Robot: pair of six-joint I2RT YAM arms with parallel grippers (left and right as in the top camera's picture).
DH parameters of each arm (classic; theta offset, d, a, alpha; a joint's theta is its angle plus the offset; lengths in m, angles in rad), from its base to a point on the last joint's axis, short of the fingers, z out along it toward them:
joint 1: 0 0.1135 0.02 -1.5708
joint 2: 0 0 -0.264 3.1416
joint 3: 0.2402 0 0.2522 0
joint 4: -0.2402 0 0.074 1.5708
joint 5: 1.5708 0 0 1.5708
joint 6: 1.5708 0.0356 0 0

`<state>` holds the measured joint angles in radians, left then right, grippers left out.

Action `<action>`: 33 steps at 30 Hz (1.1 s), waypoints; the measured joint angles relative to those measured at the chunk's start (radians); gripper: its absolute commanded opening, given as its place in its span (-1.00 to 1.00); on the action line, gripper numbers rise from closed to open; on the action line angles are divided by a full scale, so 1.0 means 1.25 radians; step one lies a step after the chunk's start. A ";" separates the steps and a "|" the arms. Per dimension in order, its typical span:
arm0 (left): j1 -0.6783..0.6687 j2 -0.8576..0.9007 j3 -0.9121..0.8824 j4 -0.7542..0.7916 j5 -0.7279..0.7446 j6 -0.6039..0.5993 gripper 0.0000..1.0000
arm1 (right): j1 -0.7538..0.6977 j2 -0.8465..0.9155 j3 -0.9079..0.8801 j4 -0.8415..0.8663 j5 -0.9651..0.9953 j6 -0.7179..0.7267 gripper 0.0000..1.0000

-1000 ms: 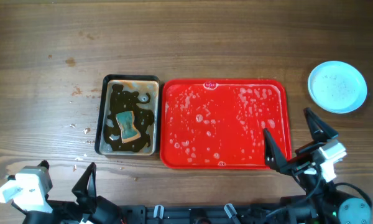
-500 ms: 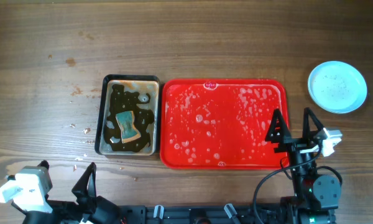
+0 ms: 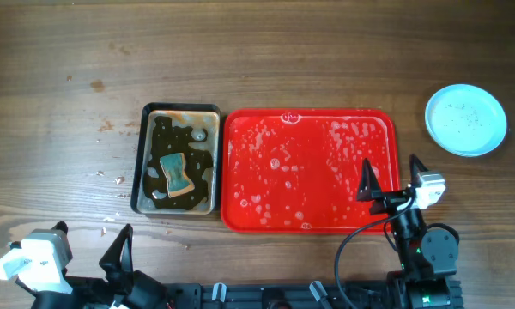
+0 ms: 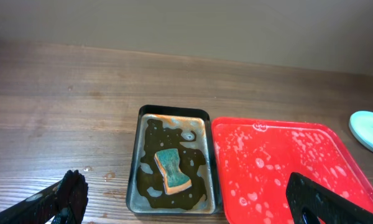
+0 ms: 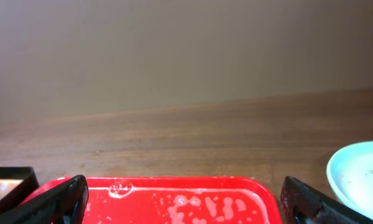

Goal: Clean dirty plates on tray and stack at the side

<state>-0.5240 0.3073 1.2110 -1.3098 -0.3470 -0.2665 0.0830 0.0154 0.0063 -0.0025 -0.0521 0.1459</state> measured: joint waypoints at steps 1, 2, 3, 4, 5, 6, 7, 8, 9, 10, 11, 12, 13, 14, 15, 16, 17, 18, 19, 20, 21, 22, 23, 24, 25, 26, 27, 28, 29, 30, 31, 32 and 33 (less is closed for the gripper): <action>0.000 0.000 0.000 0.000 0.000 0.000 1.00 | 0.000 0.000 0.000 0.000 0.000 -0.006 0.99; 0.000 0.000 0.000 0.000 0.000 0.000 1.00 | 0.000 0.000 0.000 0.000 0.000 -0.011 0.99; 0.000 0.000 0.000 0.000 0.000 0.000 1.00 | 0.000 0.000 0.000 0.000 0.000 -0.014 0.99; 0.000 0.000 0.000 0.000 0.000 0.000 1.00 | 0.000 0.000 0.000 0.000 0.000 -0.015 1.00; 0.000 0.000 0.000 0.000 0.000 0.000 1.00 | 0.000 0.000 0.000 0.000 0.000 -0.016 1.00; 0.000 0.000 0.000 0.000 0.000 0.000 1.00 | 0.000 0.000 0.000 0.000 0.000 -0.016 0.99; 0.000 0.000 0.000 0.000 0.000 0.000 1.00 | 0.000 0.000 0.000 0.000 0.000 -0.016 1.00; 0.000 0.000 0.000 0.000 0.000 0.000 1.00 | 0.000 0.000 0.000 0.000 0.000 -0.016 0.99; 0.000 0.000 0.000 0.000 0.000 0.000 1.00 | 0.000 0.000 0.000 0.000 0.000 -0.016 0.99; 0.000 0.000 0.000 0.000 0.000 0.000 1.00 | 0.000 0.000 0.000 0.000 0.000 -0.016 1.00; 0.000 0.000 0.000 0.000 0.000 0.000 1.00 | 0.000 0.000 0.000 0.000 0.000 -0.016 0.99; 0.000 0.000 0.000 0.000 0.000 0.000 1.00 | 0.000 0.000 0.000 0.000 0.000 -0.016 1.00; 0.000 0.000 0.000 0.000 0.000 0.000 1.00 | 0.000 0.000 0.000 0.000 0.000 -0.016 0.99; 0.000 0.000 0.000 0.000 0.000 0.000 1.00 | 0.000 0.000 0.000 0.000 0.000 -0.016 0.99; 0.000 0.000 0.000 0.000 0.000 0.000 1.00 | 0.000 0.000 0.000 0.000 0.000 -0.016 0.99; 0.000 0.000 0.000 0.000 0.000 0.000 1.00 | 0.000 0.000 0.000 0.000 0.000 -0.016 1.00; 0.000 0.000 0.000 0.000 0.000 0.000 1.00 | 0.000 0.000 0.000 0.000 0.000 -0.016 0.99; 0.000 0.000 0.000 0.000 0.000 0.000 1.00 | 0.000 0.000 0.000 0.000 0.000 -0.016 0.99; 0.000 0.000 0.000 0.000 0.000 0.000 1.00 | 0.000 0.000 0.000 0.000 0.000 -0.016 0.99; 0.000 0.000 0.000 0.000 0.000 0.000 1.00 | 0.000 0.000 0.000 0.000 0.000 -0.016 1.00; 0.000 0.000 0.000 0.000 0.000 0.000 1.00 | 0.000 0.000 0.000 0.000 0.000 -0.016 0.99; 0.000 0.000 0.000 0.000 0.000 0.000 1.00 | 0.000 0.000 0.000 0.000 0.000 -0.016 0.99; 0.000 0.000 0.000 0.000 0.000 0.000 1.00 | 0.000 0.000 0.000 0.000 0.000 -0.016 1.00; 0.000 0.000 0.000 0.000 0.000 0.000 1.00 | 0.000 0.000 0.000 0.000 0.000 -0.016 1.00; 0.000 0.000 0.000 0.000 0.000 0.000 1.00 | 0.000 0.000 0.000 0.000 0.000 -0.016 1.00; 0.000 0.000 0.000 0.000 0.000 0.000 1.00 | 0.000 0.000 0.000 0.000 0.000 -0.016 0.99; 0.000 0.000 0.000 0.000 0.000 0.000 1.00 | 0.000 0.000 0.000 0.000 0.000 -0.016 0.99; 0.000 0.000 0.000 0.000 0.000 0.000 1.00 | 0.000 0.000 0.000 0.000 0.000 -0.016 0.99; 0.001 0.000 0.000 0.000 0.000 0.000 1.00 | 0.000 0.000 0.000 0.000 0.000 -0.016 0.99; 0.005 0.000 0.000 0.000 0.000 0.000 1.00 | 0.000 0.000 0.000 0.000 0.000 -0.016 1.00; 0.017 0.000 0.000 0.000 0.000 0.001 1.00 | 0.000 0.000 0.000 0.000 0.000 -0.016 0.99; 0.044 0.000 0.000 0.006 -0.002 0.002 1.00 | 0.000 0.000 0.000 0.000 0.000 -0.016 0.99; 0.076 0.000 0.000 0.019 -0.003 0.003 1.00 | 0.000 0.000 0.000 0.000 0.000 -0.016 1.00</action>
<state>-0.4290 0.3073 1.2110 -1.2861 -0.3511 -0.2626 0.0830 0.0154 0.0063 -0.0025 -0.0521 0.1253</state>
